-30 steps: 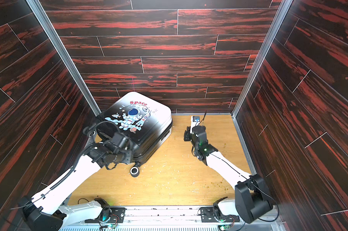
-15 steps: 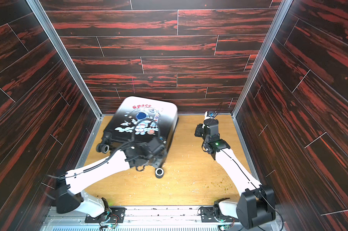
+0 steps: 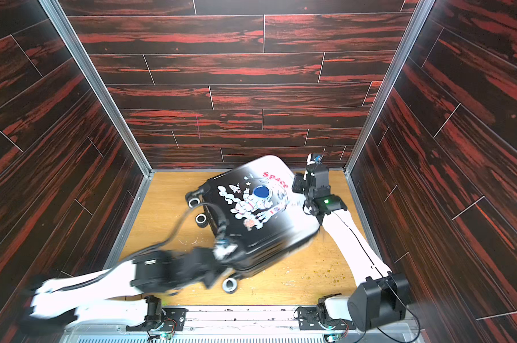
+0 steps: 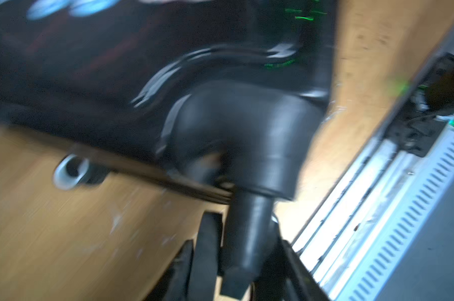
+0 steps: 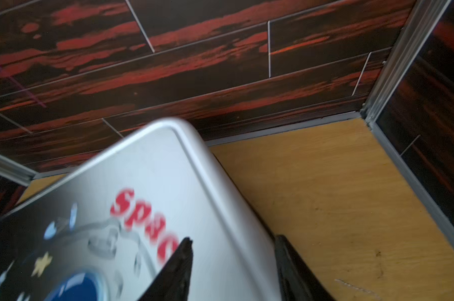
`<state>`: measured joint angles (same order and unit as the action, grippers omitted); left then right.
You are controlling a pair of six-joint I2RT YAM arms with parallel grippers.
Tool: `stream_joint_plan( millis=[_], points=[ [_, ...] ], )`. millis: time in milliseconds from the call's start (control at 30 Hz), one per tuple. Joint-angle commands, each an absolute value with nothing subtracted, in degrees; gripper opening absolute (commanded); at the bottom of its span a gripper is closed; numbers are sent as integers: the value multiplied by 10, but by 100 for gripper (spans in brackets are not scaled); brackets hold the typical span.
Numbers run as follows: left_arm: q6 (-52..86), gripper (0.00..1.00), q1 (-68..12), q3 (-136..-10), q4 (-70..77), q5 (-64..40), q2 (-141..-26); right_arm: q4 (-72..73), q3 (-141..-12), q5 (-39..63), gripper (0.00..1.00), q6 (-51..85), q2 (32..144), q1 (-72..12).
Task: Open the suitcase zippers
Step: Adjust the suitcase at the center of the board.
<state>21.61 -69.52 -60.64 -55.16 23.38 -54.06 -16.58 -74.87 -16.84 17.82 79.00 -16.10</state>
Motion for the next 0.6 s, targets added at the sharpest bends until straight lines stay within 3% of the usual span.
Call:
stream_joint_plan(
  millis=[0,100,200,333,500,567],
  points=[
    [272,99,-546,-600,-579,434,-479,-235,-773,-138,61,195,794,-161],
    [220,100,-392,-600,-493,374,-529,-231,-723,-95,62,224,748,-162],
    [242,100,-291,-645,-482,320,-643,-240,-676,-70,62,239,704,-165],
    [283,100,-302,-745,-574,283,-698,-282,-625,-72,62,254,662,-168],
    [359,100,-330,-682,-550,129,-579,-352,-579,-81,62,278,607,-168],
    [376,100,-361,-688,-604,150,-555,-374,-566,-82,61,277,581,-169]
  ],
)
